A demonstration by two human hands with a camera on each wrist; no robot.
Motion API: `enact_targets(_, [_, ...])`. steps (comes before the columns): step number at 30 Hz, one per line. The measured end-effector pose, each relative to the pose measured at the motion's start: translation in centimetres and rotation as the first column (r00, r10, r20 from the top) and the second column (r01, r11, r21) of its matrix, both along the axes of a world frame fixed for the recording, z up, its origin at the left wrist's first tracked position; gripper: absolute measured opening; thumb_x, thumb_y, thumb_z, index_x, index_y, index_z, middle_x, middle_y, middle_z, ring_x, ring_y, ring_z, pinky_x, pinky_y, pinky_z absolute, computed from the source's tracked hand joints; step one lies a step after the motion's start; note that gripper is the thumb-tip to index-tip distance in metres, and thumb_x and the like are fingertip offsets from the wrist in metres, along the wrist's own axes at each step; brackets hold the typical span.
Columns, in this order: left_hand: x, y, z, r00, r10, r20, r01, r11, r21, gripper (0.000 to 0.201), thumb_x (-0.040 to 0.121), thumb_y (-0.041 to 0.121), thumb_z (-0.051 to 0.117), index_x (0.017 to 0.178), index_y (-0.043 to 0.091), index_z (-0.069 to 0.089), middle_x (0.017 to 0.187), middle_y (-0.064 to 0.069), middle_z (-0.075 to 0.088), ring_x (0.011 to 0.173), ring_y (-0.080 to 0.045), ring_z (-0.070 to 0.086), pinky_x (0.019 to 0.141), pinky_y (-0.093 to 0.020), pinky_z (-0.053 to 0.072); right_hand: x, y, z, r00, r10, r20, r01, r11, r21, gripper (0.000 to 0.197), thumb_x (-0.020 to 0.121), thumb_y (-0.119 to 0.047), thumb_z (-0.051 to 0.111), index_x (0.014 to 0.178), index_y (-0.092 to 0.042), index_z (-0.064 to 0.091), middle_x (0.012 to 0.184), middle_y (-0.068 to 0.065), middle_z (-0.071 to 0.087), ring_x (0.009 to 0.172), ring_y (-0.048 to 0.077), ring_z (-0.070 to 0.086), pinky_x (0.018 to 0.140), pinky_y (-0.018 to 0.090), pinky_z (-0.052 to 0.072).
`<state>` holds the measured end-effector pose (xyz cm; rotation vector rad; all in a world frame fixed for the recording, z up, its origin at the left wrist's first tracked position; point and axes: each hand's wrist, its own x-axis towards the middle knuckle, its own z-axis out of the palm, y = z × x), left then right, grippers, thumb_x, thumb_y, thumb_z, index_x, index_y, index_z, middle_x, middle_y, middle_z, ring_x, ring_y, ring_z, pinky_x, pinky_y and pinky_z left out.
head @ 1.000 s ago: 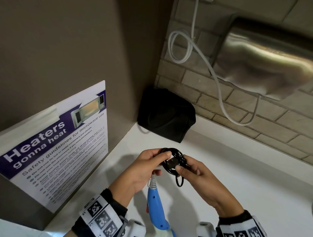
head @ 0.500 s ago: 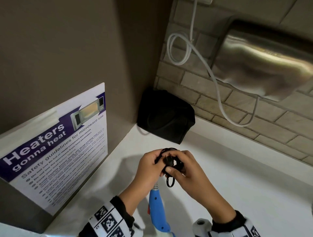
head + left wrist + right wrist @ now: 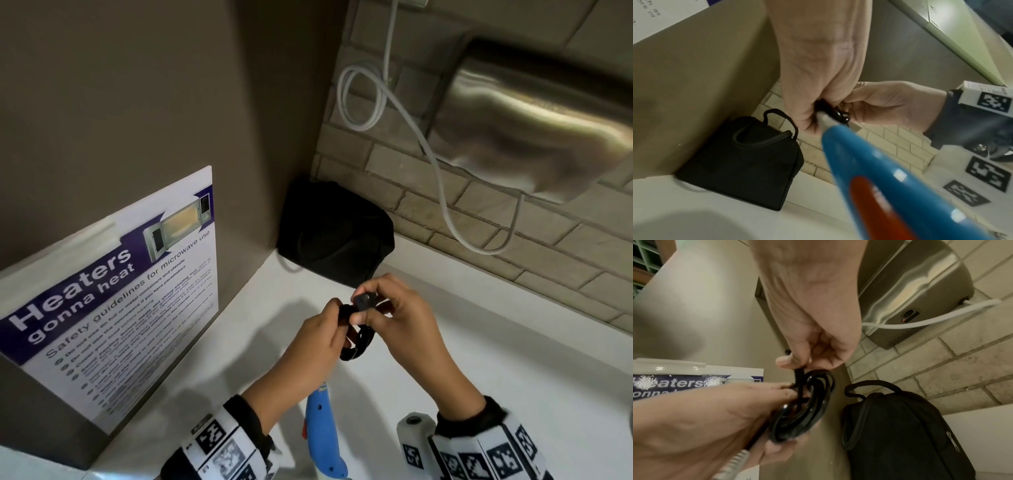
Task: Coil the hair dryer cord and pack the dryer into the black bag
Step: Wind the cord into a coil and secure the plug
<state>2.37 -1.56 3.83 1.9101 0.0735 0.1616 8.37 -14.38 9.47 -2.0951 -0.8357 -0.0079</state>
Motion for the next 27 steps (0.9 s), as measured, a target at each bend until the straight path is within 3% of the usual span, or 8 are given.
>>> enact_targets(6, [0.3, 0.3, -0.4, 0.999, -0.028, 0.038, 0.024, 0.994, 0.102, 0.014, 0.101, 0.022, 0.034, 0.088, 0.019, 0.037, 0.075, 0.008, 0.058, 0.068, -0.006, 0.057, 0.061, -0.013, 0.044, 1.1, 0.6, 0.7, 0.98, -0.043, -0.192, 0.085, 0.972, 0.217, 0.035, 0.068, 0.003, 0.076, 0.078, -0.029, 0.067, 0.082, -0.004, 0.065, 0.078, 0.012, 0.063, 0.076, 0.027, 0.053])
enact_targets(9, [0.3, 0.4, -0.6, 0.998, -0.06, 0.036, 0.058, 0.998, 0.033, 0.018, 0.101, 0.025, 0.032, 0.086, 0.019, 0.04, 0.077, 0.007, 0.062, 0.071, -0.007, 0.06, 0.068, -0.022, 0.049, 1.9, 0.8, -0.1, 0.931, -0.047, -0.363, 0.175, 0.927, 0.331, 0.032, 0.073, 0.002, 0.074, 0.08, -0.03, 0.07, 0.077, -0.001, 0.064, 0.078, 0.018, 0.057, 0.08, 0.032, 0.05])
enact_targets(12, [0.1, 0.3, -0.7, 0.997, -0.062, 0.036, 0.065, 0.994, -0.089, 0.021, 0.102, 0.025, 0.031, 0.083, 0.027, 0.041, 0.076, 0.008, 0.061, 0.063, 0.002, 0.054, 0.062, -0.015, 0.042, 2.2, 0.8, -0.7, 0.878, -0.021, -0.478, 0.234, 0.891, 0.39, 0.025, 0.076, -0.001, 0.073, 0.087, -0.023, 0.07, 0.075, 0.007, 0.058, 0.08, 0.021, 0.054, 0.084, 0.034, 0.049])
enact_targets(16, [-0.4, 0.0, -0.5, 0.998, 0.002, 0.06, 0.012, 0.972, -0.236, 0.018, 0.101, 0.026, 0.033, 0.114, 0.037, 0.038, 0.08, 0.009, 0.06, 0.073, -0.003, 0.056, 0.068, -0.02, 0.046, 1.8, 0.8, -1.2, 0.879, 0.018, -0.477, 0.209, 0.884, 0.418, 0.025, 0.075, -0.017, 0.072, 0.096, -0.005, 0.064, 0.083, 0.01, 0.057, 0.079, 0.016, 0.053, 0.074, 0.024, 0.047])
enact_targets(18, [-0.4, 0.0, -0.2, 0.996, -0.02, 0.081, 0.035, 0.982, -0.184, 0.026, 0.1, 0.028, 0.036, 0.122, 0.041, 0.031, 0.08, 0.01, 0.057, 0.077, -0.005, 0.055, 0.073, -0.023, 0.047, 1.5, 0.8, -1.5, 0.869, 0.036, -0.494, 0.217, 0.869, 0.445, 0.032, 0.073, -0.025, 0.07, 0.097, -0.005, 0.063, 0.083, 0.01, 0.052, 0.078, 0.017, 0.05, 0.072, 0.022, 0.046])
enact_targets(21, [-0.3, -0.5, 0.2, 0.995, -0.026, 0.091, 0.031, 0.998, -0.053, 0.021, 0.099, 0.027, 0.038, 0.12, 0.033, 0.038, 0.077, 0.013, 0.054, 0.072, 0.0, 0.054, 0.062, -0.011, 0.042, 0.6, 1.0, -1.5, 0.879, 0.097, -0.466, 0.138, 0.885, 0.444, 0.015, 0.078, -0.023, 0.069, 0.09, -0.016, 0.063, 0.079, 0.004, 0.054, 0.078, 0.016, 0.053, 0.073, 0.024, 0.048])
enact_targets(24, [-0.1, -0.7, 0.3, 0.992, 0.074, 0.102, -0.067, 0.995, -0.07, 0.018, 0.1, 0.022, 0.035, 0.116, 0.025, 0.044, 0.071, 0.009, 0.055, 0.062, -0.003, 0.053, 0.054, -0.012, 0.04, -0.3, 1.3, -1.5, 0.909, 0.114, -0.401, 0.041, 0.933, 0.358, 0.01, 0.086, -0.021, 0.064, 0.094, -0.019, 0.059, 0.086, -0.005, 0.061, 0.086, 0.01, 0.058, 0.071, 0.023, 0.05])
enact_targets(27, [-0.2, -0.7, 0.6, 0.983, 0.15, 0.101, -0.128, 0.973, -0.193, 0.017, 0.1, 0.02, 0.034, 0.11, 0.025, 0.046, 0.077, 0.009, 0.06, 0.064, -0.001, 0.058, 0.059, -0.014, 0.045, -0.7, 0.9, -2.0, 0.778, 0.172, -0.604, -0.024, 0.969, 0.244, 0.03, 0.088, -0.037, 0.058, 0.113, -0.022, 0.058, 0.107, -0.001, 0.066, 0.096, 0.013, 0.066, 0.079, 0.028, 0.055])
